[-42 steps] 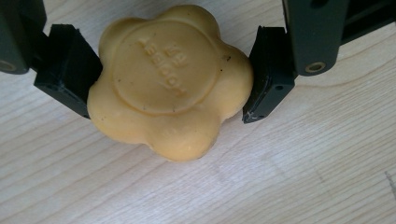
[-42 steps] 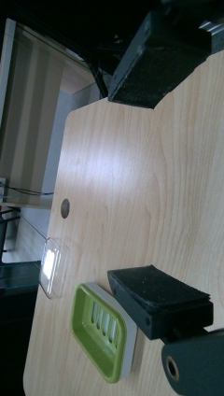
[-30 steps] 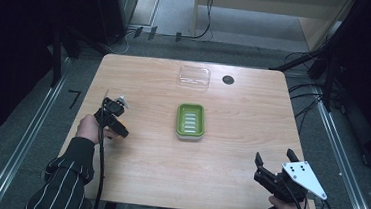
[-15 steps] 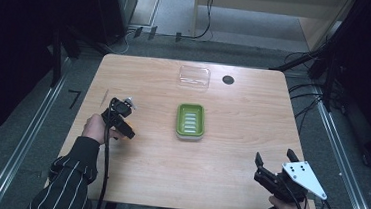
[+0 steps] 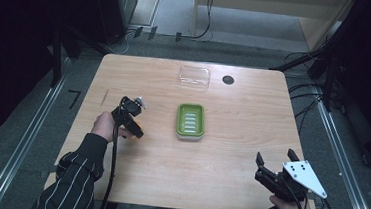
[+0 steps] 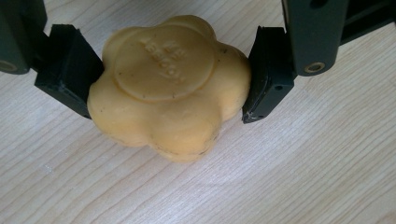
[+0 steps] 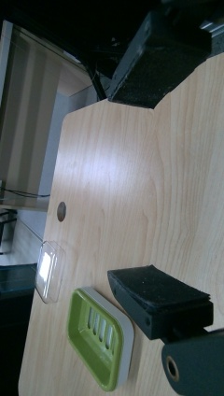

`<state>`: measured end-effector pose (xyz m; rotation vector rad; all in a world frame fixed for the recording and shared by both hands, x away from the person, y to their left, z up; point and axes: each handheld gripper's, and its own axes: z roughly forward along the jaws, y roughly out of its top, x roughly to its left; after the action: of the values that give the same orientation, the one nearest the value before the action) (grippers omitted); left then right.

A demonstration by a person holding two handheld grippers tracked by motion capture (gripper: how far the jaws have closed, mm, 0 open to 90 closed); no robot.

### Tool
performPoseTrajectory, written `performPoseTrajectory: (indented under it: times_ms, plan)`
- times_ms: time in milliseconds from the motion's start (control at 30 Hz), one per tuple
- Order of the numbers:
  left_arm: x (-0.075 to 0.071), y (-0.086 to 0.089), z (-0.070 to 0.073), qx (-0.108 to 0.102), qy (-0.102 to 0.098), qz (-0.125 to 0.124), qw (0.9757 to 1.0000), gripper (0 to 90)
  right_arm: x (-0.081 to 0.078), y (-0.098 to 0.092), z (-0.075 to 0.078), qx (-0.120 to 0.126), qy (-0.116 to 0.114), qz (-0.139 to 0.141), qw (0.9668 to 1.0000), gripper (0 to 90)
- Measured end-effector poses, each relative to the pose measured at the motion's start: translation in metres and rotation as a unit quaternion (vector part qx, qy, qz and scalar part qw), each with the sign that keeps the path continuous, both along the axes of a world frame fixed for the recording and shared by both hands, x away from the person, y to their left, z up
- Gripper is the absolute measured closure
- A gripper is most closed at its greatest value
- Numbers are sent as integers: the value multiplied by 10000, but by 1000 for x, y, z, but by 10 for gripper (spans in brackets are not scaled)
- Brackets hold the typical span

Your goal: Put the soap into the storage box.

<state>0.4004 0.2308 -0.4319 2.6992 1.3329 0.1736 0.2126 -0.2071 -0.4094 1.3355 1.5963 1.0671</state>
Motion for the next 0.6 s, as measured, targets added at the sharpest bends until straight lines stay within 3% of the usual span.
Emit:
performPoseTrajectory:
  times_ms: [333,433,600]
  plan:
    - [5,-18,5,-36,-40,-210,9998,278,-6,-3,1,36,-45,-54,10000,137]
    - [6,-24,6,-45,-140,-287,9995,278,-7,-2,1,18,-50,-52,10000,137]
    - [12,-32,7,-66,-104,-406,9991,278,-7,0,2,-34,-45,-28,10000,137]
